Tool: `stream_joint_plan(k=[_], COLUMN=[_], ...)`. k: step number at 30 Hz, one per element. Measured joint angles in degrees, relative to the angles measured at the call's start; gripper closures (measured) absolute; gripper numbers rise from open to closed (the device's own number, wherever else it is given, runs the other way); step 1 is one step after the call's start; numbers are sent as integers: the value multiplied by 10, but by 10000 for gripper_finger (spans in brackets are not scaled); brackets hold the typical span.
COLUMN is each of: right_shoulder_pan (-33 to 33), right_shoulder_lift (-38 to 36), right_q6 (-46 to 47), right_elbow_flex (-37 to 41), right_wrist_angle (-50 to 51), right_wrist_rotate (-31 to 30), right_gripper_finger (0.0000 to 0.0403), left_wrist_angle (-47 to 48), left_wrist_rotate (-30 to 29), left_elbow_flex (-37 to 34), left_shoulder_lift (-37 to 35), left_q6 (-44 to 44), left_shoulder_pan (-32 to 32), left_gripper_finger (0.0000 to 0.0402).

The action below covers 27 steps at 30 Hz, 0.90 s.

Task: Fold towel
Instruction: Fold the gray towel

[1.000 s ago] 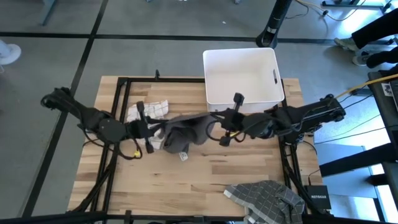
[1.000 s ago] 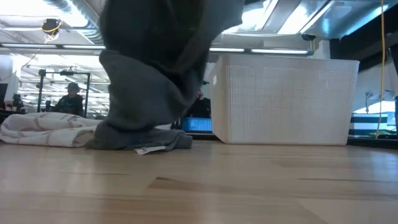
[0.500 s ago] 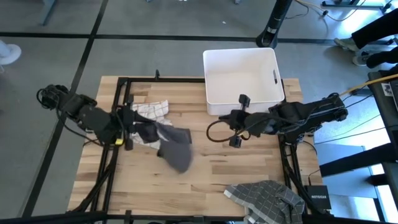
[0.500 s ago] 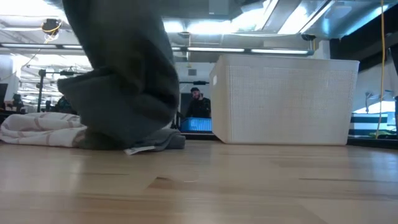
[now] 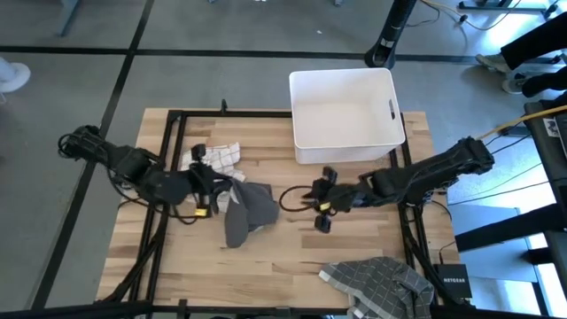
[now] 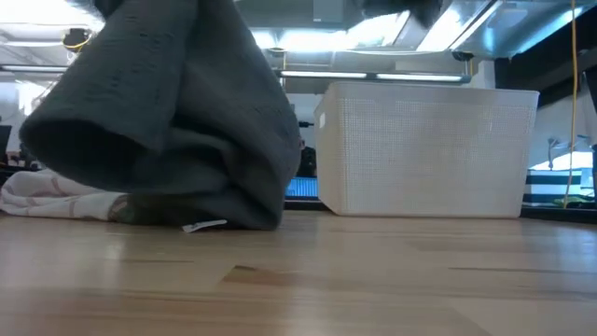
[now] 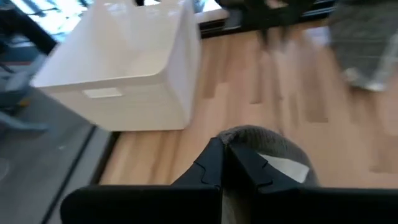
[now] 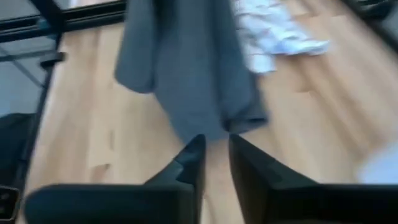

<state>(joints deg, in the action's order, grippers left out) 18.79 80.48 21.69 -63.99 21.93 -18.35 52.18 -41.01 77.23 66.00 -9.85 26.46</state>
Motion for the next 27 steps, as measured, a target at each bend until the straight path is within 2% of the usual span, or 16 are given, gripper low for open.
stream_joint_plan(k=[4,8,16,21,24,27], right_shoulder_pan=[0,0,-1,-14,-31,-48], right_shoulder_lift=[40,92,166,179,179,179], right_q6=[-10,-75,-200,-239,-237,-229], right_elbow_flex=[64,79,78,78,78,78], right_wrist_angle=[-159,-292,-484,-521,-524,-523], right_wrist_rotate=[25,44,-4,-24,13,113], right_gripper_finger=[270,237,226,226,226,226], left_wrist_angle=[-60,-128,-223,-252,-258,-260], left_wrist_rotate=[-3,15,50,71,93,95], left_elbow_flex=[0,0,0,0,0,0], left_shoulder_lift=[12,21,25,25,25,25], left_q6=[45,104,175,197,208,217], left_shoulder_pan=[-22,-33,-45,-45,-45,-45], left_gripper_finger=[401,401,401,401,401,401])
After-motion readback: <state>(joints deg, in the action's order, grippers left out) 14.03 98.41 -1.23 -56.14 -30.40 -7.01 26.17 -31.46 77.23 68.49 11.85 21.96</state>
